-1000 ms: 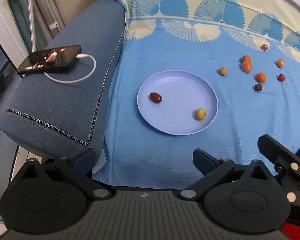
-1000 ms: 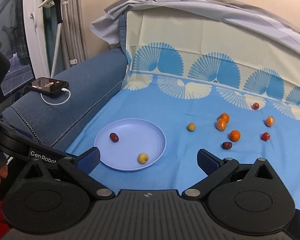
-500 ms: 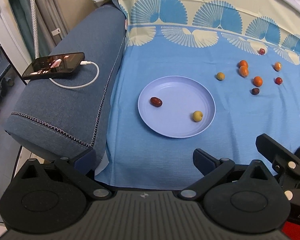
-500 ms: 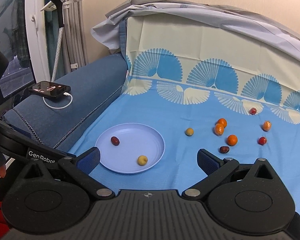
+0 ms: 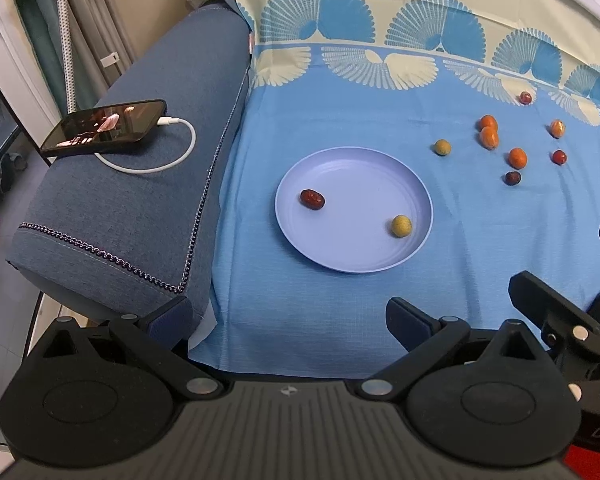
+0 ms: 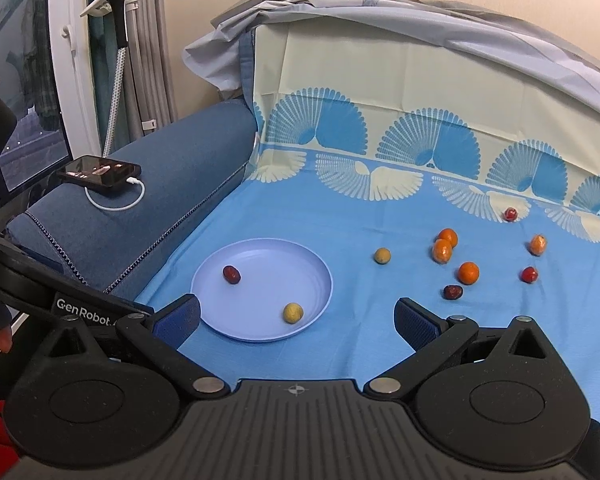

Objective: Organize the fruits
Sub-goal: 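Move both tools back toward the fruit cluster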

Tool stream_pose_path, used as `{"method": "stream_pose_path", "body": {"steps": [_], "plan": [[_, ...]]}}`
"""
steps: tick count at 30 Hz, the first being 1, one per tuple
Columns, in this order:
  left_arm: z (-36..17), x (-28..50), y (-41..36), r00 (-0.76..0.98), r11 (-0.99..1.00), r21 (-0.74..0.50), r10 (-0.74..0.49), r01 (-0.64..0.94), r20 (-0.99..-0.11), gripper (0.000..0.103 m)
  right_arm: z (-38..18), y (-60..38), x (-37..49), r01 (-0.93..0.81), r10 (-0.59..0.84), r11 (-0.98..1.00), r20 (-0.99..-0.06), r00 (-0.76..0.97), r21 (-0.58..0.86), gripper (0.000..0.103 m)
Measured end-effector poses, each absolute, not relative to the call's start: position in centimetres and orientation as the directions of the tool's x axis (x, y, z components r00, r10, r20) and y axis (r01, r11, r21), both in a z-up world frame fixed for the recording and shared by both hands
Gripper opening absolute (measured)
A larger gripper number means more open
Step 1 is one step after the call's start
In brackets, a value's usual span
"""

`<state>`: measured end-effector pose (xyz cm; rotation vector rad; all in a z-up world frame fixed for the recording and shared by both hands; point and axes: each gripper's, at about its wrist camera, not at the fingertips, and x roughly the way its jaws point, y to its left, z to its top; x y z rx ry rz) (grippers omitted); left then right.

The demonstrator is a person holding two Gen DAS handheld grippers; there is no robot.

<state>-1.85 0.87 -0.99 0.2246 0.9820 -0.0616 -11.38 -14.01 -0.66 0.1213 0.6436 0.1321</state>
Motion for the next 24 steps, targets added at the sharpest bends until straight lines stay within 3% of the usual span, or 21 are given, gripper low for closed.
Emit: {"method": "stream_pose_path", "body": {"steps": [15,24], "plan": [[-1.9,0.4,-0.9,0.529,0.961,0.218,0.098,0.169,-0.843,0.103,-3.6,-17.1,-9.7,-0.009,0.176,0.966,-0.628,0.758,0.260,0.102],[-1.3,5.5,-7.0,0.536,0.949,0.210,0.053,0.236,-0.842,0.103,-6.5,-25.8,-8.2,0.256,-0.056,0.941,-0.648,0.760,0.219,0.102]]}}
